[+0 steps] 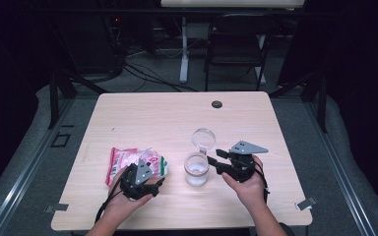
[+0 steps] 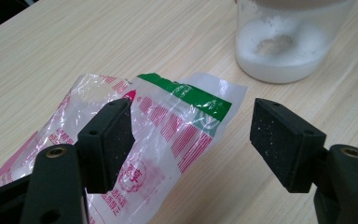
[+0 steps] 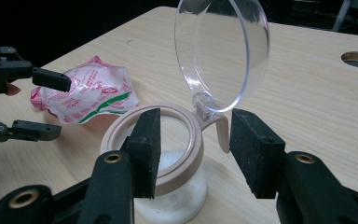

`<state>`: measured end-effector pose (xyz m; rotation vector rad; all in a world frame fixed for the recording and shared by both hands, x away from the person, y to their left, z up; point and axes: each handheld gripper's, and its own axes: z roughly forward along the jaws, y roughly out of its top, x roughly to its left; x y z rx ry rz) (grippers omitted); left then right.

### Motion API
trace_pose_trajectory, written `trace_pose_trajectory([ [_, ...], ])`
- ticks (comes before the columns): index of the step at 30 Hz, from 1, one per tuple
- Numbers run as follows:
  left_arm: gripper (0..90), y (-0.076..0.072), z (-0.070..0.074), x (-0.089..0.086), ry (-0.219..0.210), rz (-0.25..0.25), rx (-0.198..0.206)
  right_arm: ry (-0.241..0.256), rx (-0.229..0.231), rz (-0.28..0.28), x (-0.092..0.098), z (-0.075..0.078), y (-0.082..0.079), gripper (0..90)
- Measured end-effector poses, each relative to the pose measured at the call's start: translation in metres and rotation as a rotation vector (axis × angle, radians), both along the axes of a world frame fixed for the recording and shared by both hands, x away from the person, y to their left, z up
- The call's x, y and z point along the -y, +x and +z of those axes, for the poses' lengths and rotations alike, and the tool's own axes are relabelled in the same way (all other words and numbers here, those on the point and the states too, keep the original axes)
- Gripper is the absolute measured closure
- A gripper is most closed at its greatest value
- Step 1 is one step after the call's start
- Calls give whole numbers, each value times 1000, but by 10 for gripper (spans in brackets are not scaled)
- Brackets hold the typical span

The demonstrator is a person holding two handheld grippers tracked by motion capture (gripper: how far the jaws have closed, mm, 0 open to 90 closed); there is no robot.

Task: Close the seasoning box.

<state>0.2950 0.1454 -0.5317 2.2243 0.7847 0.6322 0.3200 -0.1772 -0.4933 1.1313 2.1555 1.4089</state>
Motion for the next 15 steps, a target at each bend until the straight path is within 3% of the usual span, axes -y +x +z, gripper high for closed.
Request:
trace_pose_trajectory([
  [10,292,2,-9,6,67,-14,9,-3,-4,-1,0,-3,1,537],
  [15,292,6,-14,8,85,2,12,-1,-9,1,-1,-4,1,537],
])
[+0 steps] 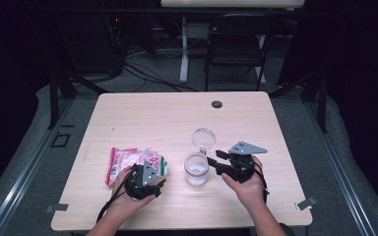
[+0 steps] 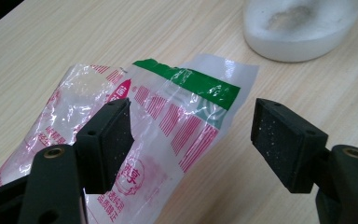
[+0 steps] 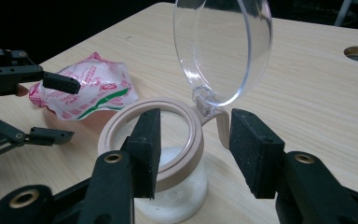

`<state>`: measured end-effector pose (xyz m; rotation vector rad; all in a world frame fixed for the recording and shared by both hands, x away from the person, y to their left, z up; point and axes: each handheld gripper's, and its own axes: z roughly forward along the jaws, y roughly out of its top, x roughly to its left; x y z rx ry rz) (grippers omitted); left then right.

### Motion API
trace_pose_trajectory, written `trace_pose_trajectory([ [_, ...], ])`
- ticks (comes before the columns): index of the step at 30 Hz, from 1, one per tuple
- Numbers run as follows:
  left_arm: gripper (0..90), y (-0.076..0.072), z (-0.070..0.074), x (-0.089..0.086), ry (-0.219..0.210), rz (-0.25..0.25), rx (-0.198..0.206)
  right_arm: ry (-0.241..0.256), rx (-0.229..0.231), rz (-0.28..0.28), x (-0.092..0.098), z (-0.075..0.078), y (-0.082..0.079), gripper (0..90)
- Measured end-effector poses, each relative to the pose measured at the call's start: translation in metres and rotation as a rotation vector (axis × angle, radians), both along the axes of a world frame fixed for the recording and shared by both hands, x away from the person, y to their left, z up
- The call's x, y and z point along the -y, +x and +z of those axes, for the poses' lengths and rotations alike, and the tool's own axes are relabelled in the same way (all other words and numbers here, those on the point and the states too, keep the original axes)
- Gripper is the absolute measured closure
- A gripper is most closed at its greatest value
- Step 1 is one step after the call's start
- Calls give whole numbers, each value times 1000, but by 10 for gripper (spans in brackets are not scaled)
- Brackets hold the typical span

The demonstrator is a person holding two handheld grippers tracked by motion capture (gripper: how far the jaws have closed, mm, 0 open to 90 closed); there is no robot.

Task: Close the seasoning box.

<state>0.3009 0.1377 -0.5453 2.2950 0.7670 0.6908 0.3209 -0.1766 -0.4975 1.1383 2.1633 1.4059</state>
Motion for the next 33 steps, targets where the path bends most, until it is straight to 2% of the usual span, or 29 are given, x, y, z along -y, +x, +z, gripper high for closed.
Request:
trace_pose_trajectory([
  [5,299,7,-8,3,46,13,11,-1,-1,0,-1,0,0,537],
  [9,317,11,-13,5,44,9,-10,2,0,-3,1,0,0,537],
  [16,382,17,-15,3,58,37,9,12,3,-14,3,1,-1,538],
  [22,411,23,-16,-3,35,71,9,7,8,-12,3,2,-3,541],
  [29,486,27,-14,-9,17,95,14,8,9,-21,5,1,-3,541],
  [33,556,28,-13,-11,-13,102,8,7,10,-24,5,1,-4,541],
])
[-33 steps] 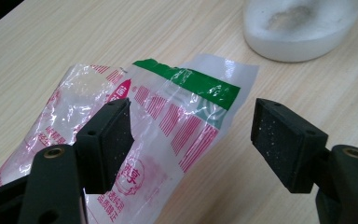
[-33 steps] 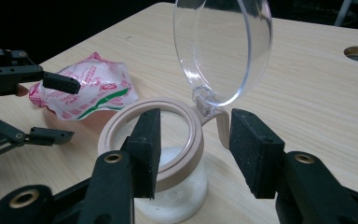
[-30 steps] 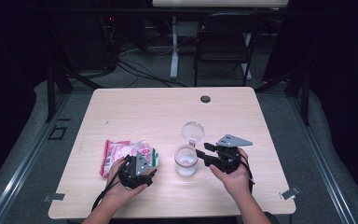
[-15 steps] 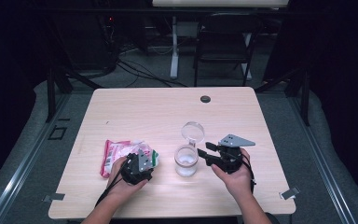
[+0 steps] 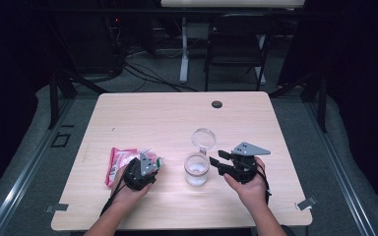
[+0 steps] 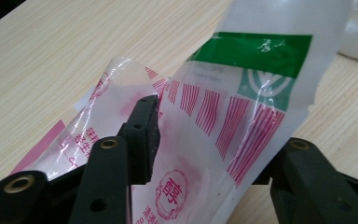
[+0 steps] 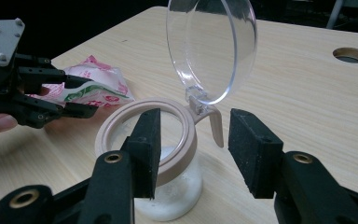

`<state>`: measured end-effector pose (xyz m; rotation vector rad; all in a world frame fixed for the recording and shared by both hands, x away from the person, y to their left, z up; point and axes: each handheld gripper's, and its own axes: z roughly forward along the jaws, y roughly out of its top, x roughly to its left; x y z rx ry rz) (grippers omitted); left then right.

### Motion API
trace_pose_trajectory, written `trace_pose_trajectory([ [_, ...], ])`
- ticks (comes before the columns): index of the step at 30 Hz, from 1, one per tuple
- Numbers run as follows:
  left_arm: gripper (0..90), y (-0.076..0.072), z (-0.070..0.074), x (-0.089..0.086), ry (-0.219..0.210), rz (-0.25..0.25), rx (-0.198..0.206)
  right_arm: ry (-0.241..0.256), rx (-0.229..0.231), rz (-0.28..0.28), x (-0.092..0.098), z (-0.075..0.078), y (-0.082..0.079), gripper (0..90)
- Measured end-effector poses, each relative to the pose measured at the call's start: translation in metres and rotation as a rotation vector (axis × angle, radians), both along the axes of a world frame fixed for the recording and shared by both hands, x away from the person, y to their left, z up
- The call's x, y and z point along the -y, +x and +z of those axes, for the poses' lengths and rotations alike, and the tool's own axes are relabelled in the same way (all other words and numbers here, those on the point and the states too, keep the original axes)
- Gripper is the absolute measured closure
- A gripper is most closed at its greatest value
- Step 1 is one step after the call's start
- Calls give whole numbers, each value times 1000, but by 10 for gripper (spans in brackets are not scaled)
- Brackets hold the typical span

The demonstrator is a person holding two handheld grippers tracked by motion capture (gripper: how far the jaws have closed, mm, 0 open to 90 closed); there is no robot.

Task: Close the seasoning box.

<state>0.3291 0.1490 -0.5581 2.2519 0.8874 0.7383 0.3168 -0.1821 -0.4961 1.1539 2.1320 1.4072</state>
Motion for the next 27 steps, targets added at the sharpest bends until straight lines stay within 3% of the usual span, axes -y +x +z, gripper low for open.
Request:
trace_pose_trajectory([
  [13,745,10,5,-19,-144,46,-49,4,4,-7,1,0,-2,542],
  [27,891,18,5,-29,-175,71,-111,2,3,-10,2,0,-3,544],
])
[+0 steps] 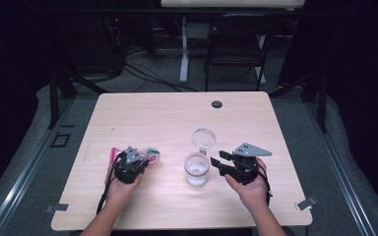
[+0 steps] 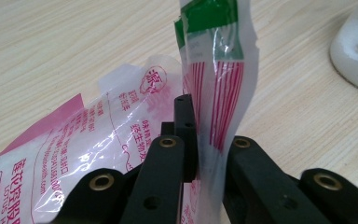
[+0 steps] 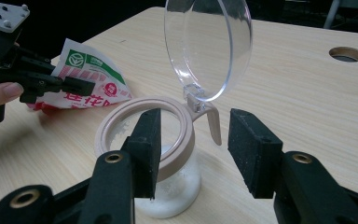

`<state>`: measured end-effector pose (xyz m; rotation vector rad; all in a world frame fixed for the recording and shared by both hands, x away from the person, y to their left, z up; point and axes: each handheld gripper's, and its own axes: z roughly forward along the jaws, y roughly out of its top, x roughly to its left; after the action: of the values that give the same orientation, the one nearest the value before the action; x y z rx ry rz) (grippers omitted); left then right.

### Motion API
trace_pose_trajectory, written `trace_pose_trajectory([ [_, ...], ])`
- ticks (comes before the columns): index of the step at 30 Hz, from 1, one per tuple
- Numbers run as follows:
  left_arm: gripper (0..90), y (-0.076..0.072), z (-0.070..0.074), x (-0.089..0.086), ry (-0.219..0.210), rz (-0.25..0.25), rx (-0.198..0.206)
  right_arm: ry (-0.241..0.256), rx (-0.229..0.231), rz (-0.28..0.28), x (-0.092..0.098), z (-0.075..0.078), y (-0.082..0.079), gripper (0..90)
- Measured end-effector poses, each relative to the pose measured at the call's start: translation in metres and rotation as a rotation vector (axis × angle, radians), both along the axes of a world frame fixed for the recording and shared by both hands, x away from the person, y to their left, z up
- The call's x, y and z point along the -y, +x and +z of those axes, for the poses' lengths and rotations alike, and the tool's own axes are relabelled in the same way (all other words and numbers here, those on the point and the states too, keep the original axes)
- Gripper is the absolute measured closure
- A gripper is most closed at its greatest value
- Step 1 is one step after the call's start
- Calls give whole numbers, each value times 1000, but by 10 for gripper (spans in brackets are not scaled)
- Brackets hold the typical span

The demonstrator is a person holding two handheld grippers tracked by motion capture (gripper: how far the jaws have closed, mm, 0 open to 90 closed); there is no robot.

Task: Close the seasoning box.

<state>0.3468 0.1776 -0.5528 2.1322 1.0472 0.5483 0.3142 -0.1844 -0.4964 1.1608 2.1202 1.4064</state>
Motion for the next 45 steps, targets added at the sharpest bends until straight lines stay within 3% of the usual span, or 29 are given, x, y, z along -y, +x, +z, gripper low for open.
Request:
trace_pose_trajectory([
  [7,900,0,5,-4,-21,3,-7,-2,4,-4,0,0,0,544],
  [17,900,-7,20,-12,-42,13,30,-9,7,-2,1,0,0,545],
  [22,900,-13,31,-29,-95,30,49,-4,7,-5,1,0,0,545],
  [31,900,-18,45,-51,-154,66,71,-9,3,-3,0,-1,0,546],
  [36,900,-20,50,-52,-151,70,82,-7,0,-5,0,-2,0,546],
  [39,900,-22,53,-52,-116,76,100,-7,0,-3,1,-2,0,546],
  [45,900,-22,54,-54,-115,74,98,-4,-5,-7,2,-2,1,546],
])
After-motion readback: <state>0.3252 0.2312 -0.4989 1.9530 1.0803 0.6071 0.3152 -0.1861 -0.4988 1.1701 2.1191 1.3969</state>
